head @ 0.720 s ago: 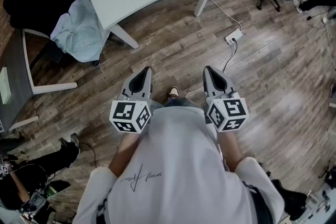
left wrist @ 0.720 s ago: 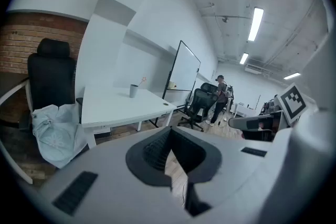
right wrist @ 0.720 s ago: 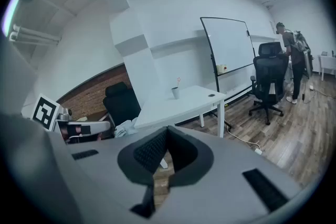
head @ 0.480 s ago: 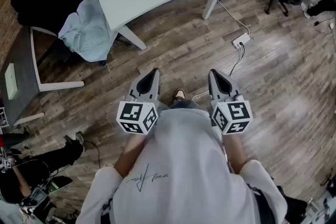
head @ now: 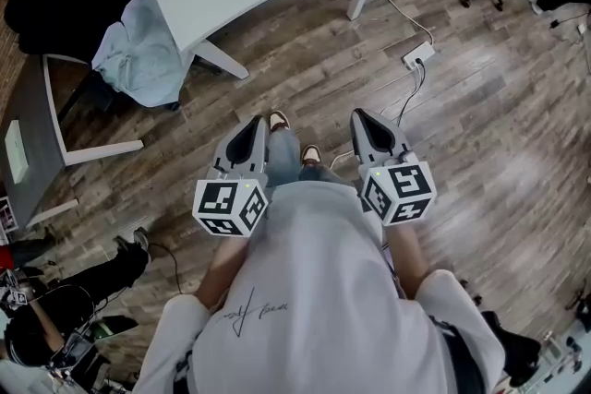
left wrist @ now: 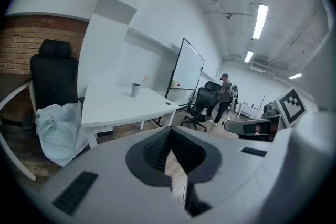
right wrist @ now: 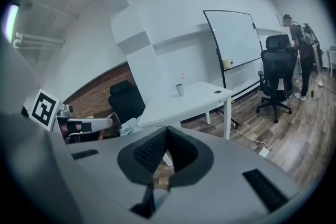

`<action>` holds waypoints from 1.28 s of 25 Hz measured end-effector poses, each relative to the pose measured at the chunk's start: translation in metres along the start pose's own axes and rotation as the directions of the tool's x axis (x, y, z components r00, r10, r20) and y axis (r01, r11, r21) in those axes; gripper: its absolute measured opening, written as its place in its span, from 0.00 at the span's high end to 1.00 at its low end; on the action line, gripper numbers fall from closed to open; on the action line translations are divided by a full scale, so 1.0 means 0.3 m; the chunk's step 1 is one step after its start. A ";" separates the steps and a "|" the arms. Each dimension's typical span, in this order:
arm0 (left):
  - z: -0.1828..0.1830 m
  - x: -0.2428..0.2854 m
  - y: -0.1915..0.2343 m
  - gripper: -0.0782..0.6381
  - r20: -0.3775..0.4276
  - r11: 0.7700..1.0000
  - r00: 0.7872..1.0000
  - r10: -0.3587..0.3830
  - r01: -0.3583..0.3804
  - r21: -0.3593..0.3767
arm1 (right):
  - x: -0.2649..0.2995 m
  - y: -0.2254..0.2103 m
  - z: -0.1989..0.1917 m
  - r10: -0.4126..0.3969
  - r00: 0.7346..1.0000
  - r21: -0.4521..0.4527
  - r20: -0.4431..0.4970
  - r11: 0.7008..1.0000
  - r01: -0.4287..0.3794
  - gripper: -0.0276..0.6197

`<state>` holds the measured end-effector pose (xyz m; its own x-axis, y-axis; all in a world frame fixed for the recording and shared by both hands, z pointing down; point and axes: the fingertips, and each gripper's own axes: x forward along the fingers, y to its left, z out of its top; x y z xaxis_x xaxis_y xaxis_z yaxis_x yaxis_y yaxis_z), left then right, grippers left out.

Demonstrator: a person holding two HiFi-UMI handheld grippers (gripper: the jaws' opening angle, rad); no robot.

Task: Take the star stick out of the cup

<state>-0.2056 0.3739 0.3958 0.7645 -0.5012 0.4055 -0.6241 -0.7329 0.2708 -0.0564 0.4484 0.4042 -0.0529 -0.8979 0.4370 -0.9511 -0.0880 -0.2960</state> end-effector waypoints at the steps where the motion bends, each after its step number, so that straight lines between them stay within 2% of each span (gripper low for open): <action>1: -0.001 0.010 0.003 0.89 -0.004 1.000 1.000 0.002 -0.002 -0.005 | 0.007 0.002 -0.001 0.007 1.000 0.002 -0.009 1.000 -0.007 0.94; 7: 0.036 0.115 0.019 0.88 -0.016 0.999 0.999 -0.034 0.034 -0.011 | 0.080 -0.014 0.032 0.033 0.999 0.012 -0.023 0.999 -0.032 0.94; 14: 0.119 0.257 0.042 0.88 -0.044 0.995 0.994 -0.096 0.096 0.001 | 0.207 -0.068 0.126 0.024 0.999 0.005 -0.041 1.000 -0.024 0.94; 22: 0.261 0.372 0.166 0.89 -0.039 0.996 0.995 -0.092 0.092 0.003 | 0.409 -0.067 0.221 0.072 0.993 -0.005 -0.094 0.997 -0.073 0.94; 27: 0.355 0.435 0.273 0.88 -0.004 0.997 0.997 -0.077 0.077 -0.012 | 0.535 -0.046 0.285 0.096 0.989 -0.028 -0.116 0.995 -0.100 0.94; 32: 0.403 0.499 0.349 0.89 0.000 0.995 0.996 -0.093 0.093 -0.025 | 0.641 -0.030 0.342 0.102 0.987 -0.044 -0.122 0.993 -0.108 0.94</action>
<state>-0.1371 0.1665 0.3793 0.8193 -0.4311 0.3782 -0.5541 -0.7647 0.3288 -0.0269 0.2322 0.4039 -0.1866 -0.8428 0.5049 -0.9522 0.0286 -0.3042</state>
